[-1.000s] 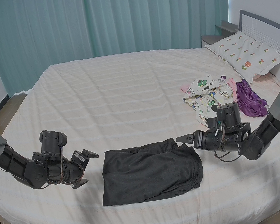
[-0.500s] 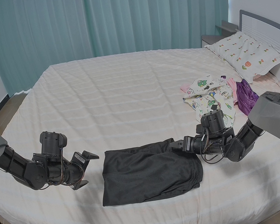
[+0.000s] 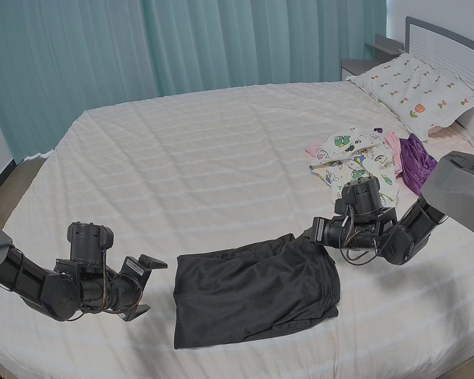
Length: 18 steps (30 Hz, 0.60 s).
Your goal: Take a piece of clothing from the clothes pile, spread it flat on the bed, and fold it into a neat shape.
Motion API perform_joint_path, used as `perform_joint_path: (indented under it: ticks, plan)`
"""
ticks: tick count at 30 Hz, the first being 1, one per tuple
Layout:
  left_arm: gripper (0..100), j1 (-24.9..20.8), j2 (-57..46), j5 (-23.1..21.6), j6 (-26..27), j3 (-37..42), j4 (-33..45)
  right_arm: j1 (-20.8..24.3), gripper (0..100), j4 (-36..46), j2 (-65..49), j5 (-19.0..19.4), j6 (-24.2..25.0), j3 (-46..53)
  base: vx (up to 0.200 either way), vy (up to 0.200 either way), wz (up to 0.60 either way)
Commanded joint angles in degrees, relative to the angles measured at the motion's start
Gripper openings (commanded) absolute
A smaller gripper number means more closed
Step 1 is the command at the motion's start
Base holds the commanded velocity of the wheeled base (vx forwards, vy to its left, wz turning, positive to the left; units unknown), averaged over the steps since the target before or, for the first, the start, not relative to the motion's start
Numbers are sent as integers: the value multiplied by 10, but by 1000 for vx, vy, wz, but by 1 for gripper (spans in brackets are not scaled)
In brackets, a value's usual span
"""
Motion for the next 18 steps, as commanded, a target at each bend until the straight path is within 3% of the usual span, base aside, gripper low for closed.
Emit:
perform_joint_path:
  ticks: [1, 7, 15, 16, 18]
  plan:
    - [100, 0, -1, 0, -1, 0, 0, -16, 0, 0, 6, -20, 16, -40, 0, 0, 0]
    - [100, 0, -1, 0, -1, 0, 0, -28, 0, -1, 12, -22, 49, -64, 0, 0, 0]
    - [100, 0, 1, 0, -1, 0, 0, -31, 0, -2, 35, -22, 51, -69, 0, 0, 0]
    - [100, 0, 1, 0, -1, 0, 0, -31, 100, -5, 38, -22, 52, -69, 0, 0, 0]
    - [100, 0, 1, 0, -1, 0, 0, -31, 100, -14, 42, -22, 52, -71, 0, 0, 0]
